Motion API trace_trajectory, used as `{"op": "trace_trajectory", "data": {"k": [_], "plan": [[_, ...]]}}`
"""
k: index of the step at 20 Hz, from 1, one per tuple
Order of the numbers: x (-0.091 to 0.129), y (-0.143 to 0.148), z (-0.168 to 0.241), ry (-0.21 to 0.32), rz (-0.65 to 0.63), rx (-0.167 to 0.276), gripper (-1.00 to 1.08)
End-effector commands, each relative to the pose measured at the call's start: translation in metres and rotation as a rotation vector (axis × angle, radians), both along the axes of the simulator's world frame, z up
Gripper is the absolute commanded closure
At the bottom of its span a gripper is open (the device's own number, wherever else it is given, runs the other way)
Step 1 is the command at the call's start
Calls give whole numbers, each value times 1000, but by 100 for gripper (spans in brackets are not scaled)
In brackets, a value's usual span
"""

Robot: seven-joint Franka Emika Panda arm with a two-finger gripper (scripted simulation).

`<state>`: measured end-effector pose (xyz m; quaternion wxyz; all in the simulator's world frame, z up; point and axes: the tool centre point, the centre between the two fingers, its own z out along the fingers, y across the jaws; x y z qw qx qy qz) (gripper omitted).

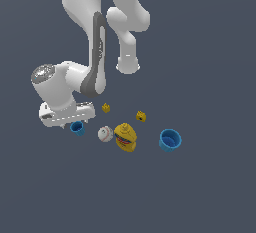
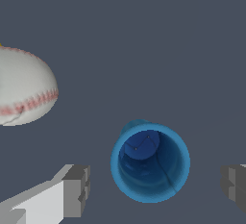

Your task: Pick up a designated object from a clutter of objects.

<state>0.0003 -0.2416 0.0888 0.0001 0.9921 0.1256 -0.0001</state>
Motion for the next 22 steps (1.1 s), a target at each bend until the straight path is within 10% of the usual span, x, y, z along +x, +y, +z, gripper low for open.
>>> {"op": "trace_trajectory", "data": {"k": [1, 14, 15, 22], "plan": [[0, 0, -6, 1, 0, 0, -92], [0, -1, -49, 0, 3, 0, -92], [0, -1, -49, 0, 3, 0, 108], [0, -1, -49, 0, 3, 0, 108]]}}
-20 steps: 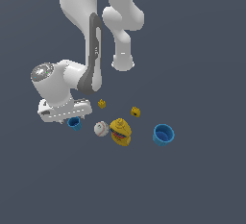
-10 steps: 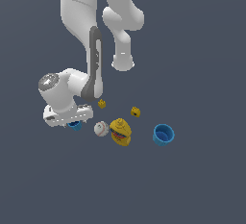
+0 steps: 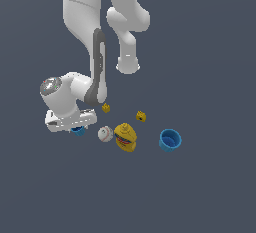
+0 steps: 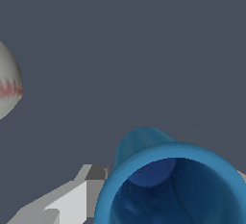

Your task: Pick up a designated object from a clutter of objects.

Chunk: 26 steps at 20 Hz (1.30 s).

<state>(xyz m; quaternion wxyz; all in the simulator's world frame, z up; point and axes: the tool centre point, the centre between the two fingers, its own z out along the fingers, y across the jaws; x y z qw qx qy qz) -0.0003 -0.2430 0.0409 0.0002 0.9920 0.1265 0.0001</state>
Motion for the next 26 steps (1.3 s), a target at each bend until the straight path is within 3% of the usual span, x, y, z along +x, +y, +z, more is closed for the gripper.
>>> {"op": "trace_trajectory", "data": {"k": [1, 14, 26], "plan": [[0, 1, -1, 0, 1, 0, 108], [3, 18, 31, 0, 0, 0, 108], [14, 81, 137, 1, 1, -2, 108]]}}
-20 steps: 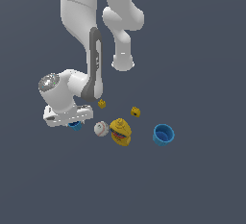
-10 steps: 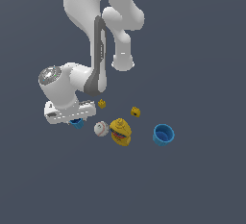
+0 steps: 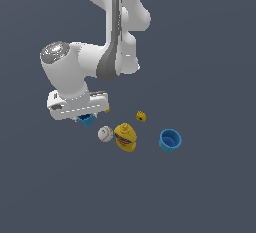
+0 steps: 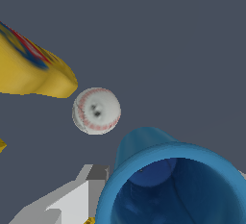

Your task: Pick up a designated object from a clutter of objects.

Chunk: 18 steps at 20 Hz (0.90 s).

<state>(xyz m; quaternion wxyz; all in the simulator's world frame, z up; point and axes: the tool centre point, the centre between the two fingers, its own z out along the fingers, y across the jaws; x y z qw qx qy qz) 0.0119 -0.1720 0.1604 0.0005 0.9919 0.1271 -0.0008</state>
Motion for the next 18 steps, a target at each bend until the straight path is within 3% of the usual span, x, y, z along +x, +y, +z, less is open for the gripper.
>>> {"op": "trace_trajectory", "data": {"k": [1, 18], "plan": [[3, 16, 28, -1, 0, -1, 108], [26, 120, 208, -1, 1, -1, 108]]}}
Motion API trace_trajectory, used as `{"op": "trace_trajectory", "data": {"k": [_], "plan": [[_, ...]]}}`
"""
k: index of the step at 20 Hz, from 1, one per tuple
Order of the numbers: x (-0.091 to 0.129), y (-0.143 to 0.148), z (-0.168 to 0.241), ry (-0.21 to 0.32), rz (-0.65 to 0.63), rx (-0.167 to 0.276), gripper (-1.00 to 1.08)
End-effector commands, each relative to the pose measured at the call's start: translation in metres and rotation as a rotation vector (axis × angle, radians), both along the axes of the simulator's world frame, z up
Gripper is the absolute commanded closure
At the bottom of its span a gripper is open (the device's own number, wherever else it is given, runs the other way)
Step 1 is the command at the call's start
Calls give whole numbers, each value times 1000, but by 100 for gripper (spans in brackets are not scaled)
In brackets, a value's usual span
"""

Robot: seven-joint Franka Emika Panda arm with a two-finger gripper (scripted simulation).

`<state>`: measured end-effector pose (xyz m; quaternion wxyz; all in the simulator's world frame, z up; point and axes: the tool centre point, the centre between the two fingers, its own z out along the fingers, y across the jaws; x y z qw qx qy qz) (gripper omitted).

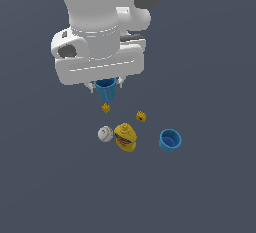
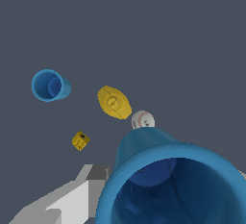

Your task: Pick up a designated object from a clutter of objects.

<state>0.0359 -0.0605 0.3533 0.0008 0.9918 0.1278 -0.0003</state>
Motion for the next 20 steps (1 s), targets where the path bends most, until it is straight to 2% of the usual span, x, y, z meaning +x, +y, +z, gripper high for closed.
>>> {"op": "trace_trajectory", "data": {"k": [1, 10, 20], "plan": [[3, 13, 24, 0, -1, 0, 108], [13, 44, 79, 0, -1, 1, 108], [18, 54, 96, 0, -2, 2, 108]]}}
